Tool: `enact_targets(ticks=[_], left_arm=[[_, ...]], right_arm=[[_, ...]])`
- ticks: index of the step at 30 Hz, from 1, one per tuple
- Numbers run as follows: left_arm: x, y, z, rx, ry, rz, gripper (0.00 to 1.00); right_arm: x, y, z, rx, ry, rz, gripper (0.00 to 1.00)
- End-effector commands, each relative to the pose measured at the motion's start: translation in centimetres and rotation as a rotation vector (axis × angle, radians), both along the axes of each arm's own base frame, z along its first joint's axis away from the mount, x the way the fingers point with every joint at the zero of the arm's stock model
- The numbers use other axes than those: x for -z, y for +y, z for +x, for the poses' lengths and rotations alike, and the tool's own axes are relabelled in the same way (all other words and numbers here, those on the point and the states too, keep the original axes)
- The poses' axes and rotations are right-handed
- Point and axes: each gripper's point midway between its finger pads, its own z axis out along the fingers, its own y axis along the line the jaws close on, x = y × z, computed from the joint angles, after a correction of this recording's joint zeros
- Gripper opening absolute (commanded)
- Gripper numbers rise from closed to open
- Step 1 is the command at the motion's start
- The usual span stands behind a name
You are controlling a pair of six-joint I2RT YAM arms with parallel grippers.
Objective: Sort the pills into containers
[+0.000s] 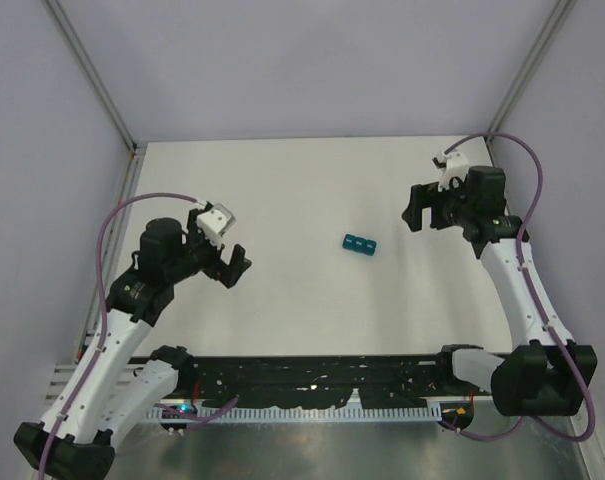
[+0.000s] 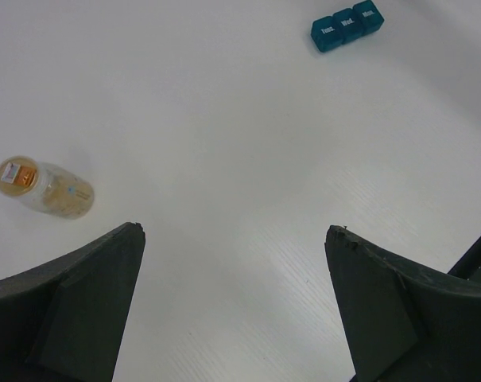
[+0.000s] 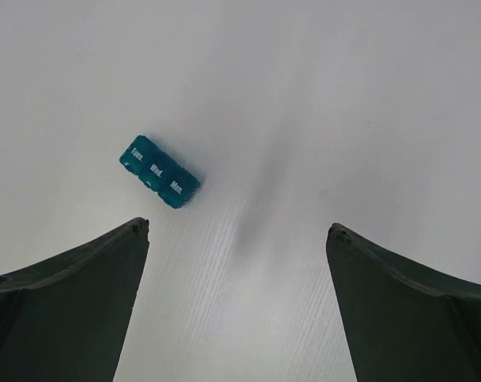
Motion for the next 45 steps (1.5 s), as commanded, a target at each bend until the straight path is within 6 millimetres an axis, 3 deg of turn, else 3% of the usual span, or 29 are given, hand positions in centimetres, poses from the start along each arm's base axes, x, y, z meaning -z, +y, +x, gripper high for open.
enact_targets(ticks=[1,6,7,13,21,29,34,45], left_arm=[[-1.8,1.0,1.7,-0.087,-0.088,-0.013,1.00],[-2.5,1.5,2.7,-0.147,-0.099,-0.020,1.00],[-2.6,1.6,3.0,-0.159,-0.101,-0.015,1.00],[-4.4,2.7,5.0,-0.271,-0.133,-0.027,1.00],[-2.0,0.3,4.7,-0.172,-0.161,-0.144,1.00],[-1.5,-2.0,3.8,-0.049,-0.209,-0.246,1.00],[-0.7,-1.7,4.0,-0.059,-0.246,-0.236,1.00],[-0.5,-0.4,5.1,-0.124,-0.304,-0.193,1.00]], right_arm=[[-3.5,-1.8,0.2,0.054,-0.177,-0.089,0.98],[-5.3,-1.6,-0.5,0.065,-0.248,-0.098,0.95],[-5.7,-0.7,-0.6,0.040,-0.252,-0.095,0.95],[-6.9,0.3,-1.0,0.006,-0.285,-0.051,0.95],[-7.3,-0.5,-2.6,0.003,-0.392,-0.115,0.95],[-7.4,-0.7,-2.9,0.007,-0.422,-0.106,0.95],[-6.7,-2.3,-2.5,0.052,-0.421,-0.143,0.95],[-6.3,-3.0,-2.6,0.047,-0.444,-0.202,0.95]])
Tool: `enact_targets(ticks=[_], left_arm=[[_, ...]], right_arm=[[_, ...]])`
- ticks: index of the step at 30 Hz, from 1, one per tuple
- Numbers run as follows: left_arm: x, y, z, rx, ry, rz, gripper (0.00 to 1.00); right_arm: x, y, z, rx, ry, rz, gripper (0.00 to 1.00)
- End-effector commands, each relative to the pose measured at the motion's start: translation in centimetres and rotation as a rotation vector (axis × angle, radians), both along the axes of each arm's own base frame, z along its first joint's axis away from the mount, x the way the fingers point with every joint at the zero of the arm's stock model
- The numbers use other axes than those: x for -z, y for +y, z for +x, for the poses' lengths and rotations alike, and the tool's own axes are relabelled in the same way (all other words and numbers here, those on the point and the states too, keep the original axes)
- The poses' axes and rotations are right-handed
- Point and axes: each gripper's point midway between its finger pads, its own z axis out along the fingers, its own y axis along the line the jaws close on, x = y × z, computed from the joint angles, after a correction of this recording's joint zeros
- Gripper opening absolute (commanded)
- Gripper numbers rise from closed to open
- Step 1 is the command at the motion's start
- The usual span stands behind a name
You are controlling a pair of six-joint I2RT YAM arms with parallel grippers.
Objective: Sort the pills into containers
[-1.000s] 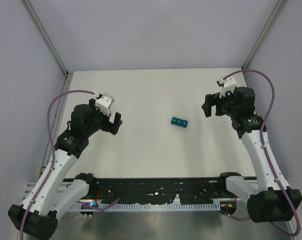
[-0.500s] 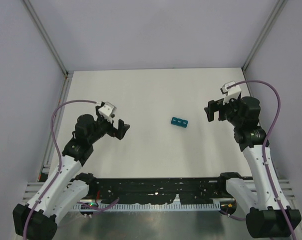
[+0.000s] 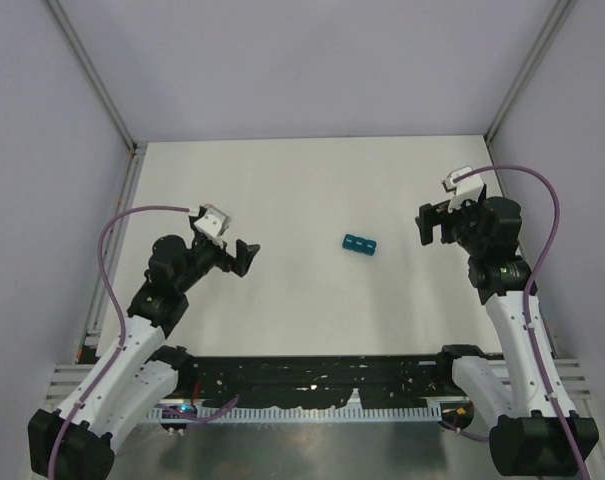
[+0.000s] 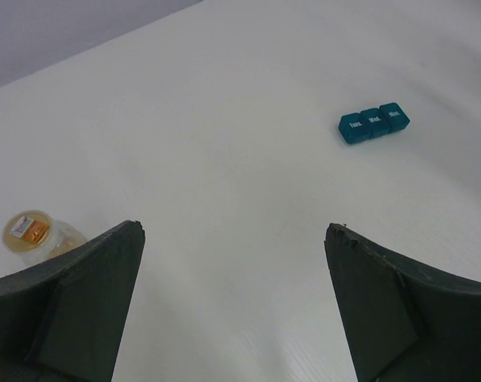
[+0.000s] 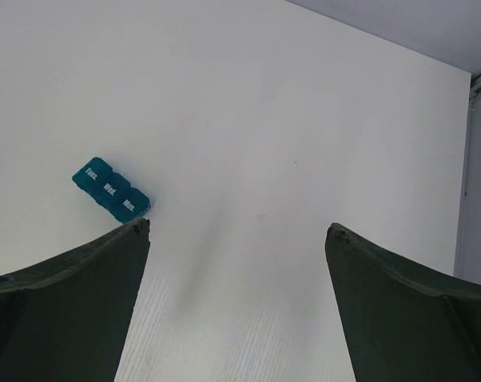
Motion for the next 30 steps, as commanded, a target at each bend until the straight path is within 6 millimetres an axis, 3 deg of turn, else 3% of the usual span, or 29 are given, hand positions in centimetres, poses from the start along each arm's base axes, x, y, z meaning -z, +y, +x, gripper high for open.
enact_targets(ticks=[1,30], left_arm=[[-1.72,0.47,0.93,-0.030,-0.101,-0.004,1.00],[-1.17,0.84,1.05,-0.047,-0.119,0.003,1.00]], right_arm=[[-1.58,-0.67,0.52,0.015,-0.082,-0.044,0.95],[-1.14,0.01,0.27,-0.030,-0.087,-0.045,0.95]])
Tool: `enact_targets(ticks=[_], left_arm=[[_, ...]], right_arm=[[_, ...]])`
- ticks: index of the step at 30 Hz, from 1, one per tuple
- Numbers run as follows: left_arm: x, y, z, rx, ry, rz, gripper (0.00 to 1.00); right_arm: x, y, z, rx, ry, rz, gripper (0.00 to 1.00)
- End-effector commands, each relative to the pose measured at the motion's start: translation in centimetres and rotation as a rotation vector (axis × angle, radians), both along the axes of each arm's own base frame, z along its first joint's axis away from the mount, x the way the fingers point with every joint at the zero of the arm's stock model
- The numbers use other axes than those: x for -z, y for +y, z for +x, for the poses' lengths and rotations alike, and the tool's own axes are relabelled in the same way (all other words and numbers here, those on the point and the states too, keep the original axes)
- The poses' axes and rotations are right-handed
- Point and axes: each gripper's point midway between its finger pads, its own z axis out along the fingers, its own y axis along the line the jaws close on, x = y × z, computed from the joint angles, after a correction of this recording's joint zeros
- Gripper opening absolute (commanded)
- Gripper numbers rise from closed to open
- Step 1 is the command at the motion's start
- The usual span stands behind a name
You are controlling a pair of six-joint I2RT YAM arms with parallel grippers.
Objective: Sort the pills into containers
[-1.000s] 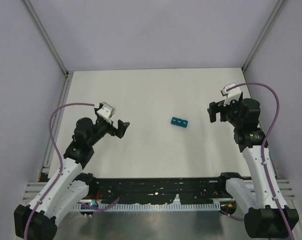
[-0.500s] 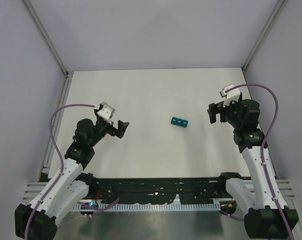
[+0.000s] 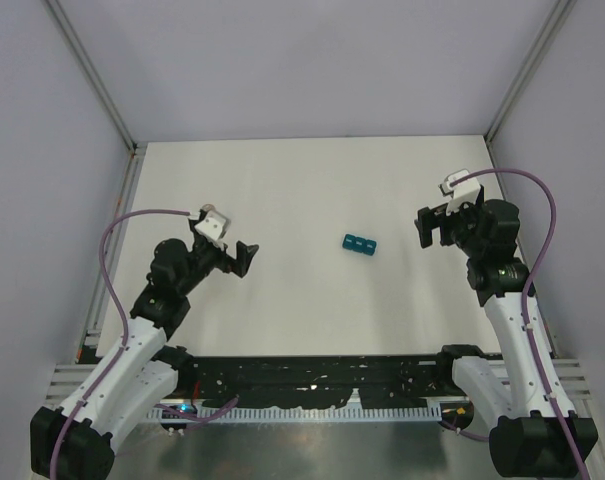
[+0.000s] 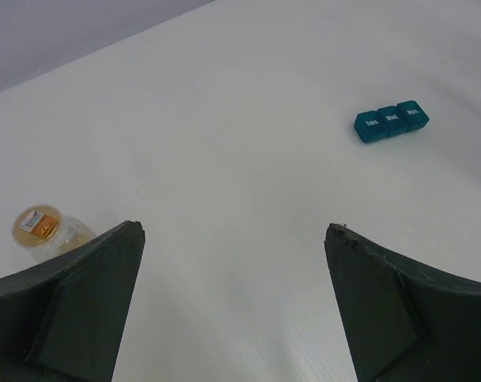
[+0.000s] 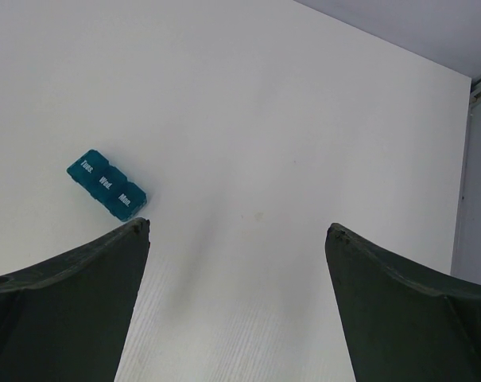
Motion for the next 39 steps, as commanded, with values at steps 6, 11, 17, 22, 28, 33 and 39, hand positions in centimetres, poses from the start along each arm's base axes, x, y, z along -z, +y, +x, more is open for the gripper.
enact_targets(ticks=[6,11,17,22,28,33,39], left_arm=[[-1.5,0.1,0.3,0.003,-0.082,-0.007,1.00],[-1.1,0.0,0.3,0.014,-0.086,0.011,1.00],[0.7,-1.2,-0.4,0.119,-0.152,0.053,1.00],[3.0,-2.4,-1.6,0.231,-0.213,0.082,1.00],[3.4,-2.6,-1.5,0.235,-0.181,0.079,1.00],[3.4,-2.4,-1.3,0.218,-0.178,0.076,1.00],[3.3,-2.1,-1.1,0.197,-0.170,0.072,1.00]], right_arm=[[-1.6,-0.1,0.3,-0.009,-0.076,-0.017,0.95],[-1.7,0.0,0.3,-0.011,-0.079,-0.019,0.95],[-1.5,-0.1,0.4,-0.012,-0.076,-0.022,0.95],[-1.5,-0.1,0.4,-0.012,-0.078,-0.026,0.95],[-1.2,0.2,0.3,-0.025,-0.070,-0.019,0.95],[-1.0,0.3,0.3,-0.033,-0.064,-0.016,0.95],[-0.9,0.4,0.3,-0.038,-0.060,-0.017,0.95]])
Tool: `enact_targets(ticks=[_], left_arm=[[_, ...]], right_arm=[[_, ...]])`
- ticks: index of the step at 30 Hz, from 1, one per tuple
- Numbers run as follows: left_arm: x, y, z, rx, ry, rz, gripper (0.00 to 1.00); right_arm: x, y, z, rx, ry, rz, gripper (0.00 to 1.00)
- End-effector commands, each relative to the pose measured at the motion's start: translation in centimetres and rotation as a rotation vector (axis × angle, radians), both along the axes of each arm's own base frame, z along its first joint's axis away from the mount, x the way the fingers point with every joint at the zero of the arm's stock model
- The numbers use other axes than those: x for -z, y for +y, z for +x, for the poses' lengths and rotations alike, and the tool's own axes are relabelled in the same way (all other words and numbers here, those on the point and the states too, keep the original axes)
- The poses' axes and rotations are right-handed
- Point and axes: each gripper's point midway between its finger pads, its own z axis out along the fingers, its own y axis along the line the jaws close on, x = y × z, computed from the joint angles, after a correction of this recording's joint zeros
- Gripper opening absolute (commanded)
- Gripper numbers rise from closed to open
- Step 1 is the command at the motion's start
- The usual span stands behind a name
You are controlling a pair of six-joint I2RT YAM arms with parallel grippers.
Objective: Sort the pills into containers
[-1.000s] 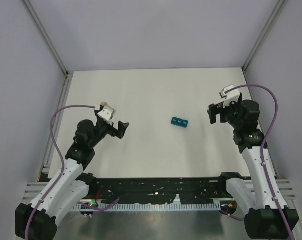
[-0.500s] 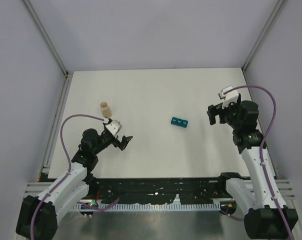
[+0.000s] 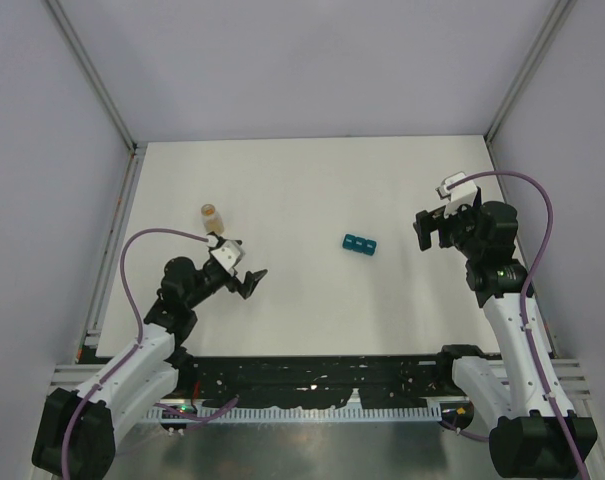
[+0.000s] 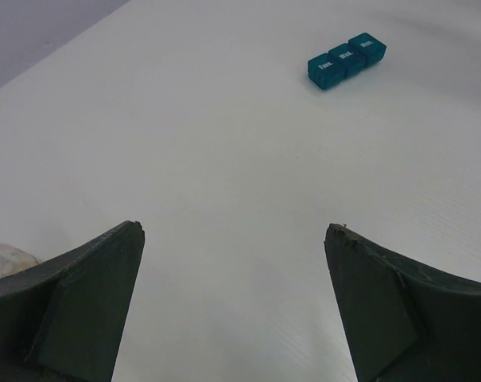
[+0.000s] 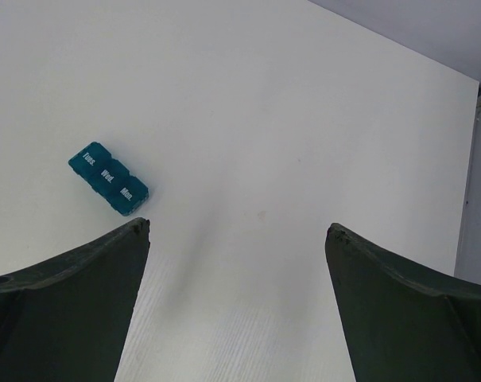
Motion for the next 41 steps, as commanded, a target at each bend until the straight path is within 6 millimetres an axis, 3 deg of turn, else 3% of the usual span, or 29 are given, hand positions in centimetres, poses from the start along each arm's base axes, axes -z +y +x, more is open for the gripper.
enact_targets(ticks=[1,41], left_arm=[[-2.75,0.02,1.02,-0.018,-0.081,-0.031,1.00],[-2.63,0.78,1.37,-0.034,-0.052,-0.042,0.99]], right_arm=[[-1.64,0.08,0.45,-0.012,-0.067,-0.005,0.95],[-1.47,-0.14,0.62,-0.004,-0.075,-0.016,0.95]])
